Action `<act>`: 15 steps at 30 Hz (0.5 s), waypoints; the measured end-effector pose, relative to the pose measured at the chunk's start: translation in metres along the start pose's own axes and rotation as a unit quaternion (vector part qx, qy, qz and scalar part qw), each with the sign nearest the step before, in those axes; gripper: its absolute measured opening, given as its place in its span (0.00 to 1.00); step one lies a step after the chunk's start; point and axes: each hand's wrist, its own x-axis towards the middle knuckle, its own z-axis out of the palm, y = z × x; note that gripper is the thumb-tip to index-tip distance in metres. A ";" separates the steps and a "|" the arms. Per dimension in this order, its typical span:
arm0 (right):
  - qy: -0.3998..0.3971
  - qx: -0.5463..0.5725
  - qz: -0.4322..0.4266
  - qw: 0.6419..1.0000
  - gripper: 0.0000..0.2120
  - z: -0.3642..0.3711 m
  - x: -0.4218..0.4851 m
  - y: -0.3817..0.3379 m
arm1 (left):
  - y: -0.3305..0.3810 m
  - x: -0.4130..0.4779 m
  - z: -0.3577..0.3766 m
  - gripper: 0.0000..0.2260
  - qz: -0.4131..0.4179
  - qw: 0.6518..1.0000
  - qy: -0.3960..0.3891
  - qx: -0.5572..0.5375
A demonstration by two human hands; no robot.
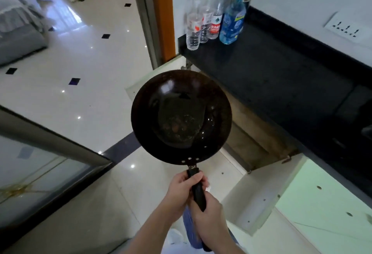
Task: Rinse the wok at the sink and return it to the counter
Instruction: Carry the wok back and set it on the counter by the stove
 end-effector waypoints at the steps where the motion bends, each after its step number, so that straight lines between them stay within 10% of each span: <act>1: 0.011 0.007 0.002 1.000 0.04 -0.004 0.010 -0.005 | 0.010 0.011 0.006 0.07 -0.007 1.000 -0.009 0.009; 15: 0.187 0.067 0.054 0.979 0.13 -0.096 0.127 -0.062 | 0.099 0.146 0.136 0.04 -0.118 0.983 -0.093 0.102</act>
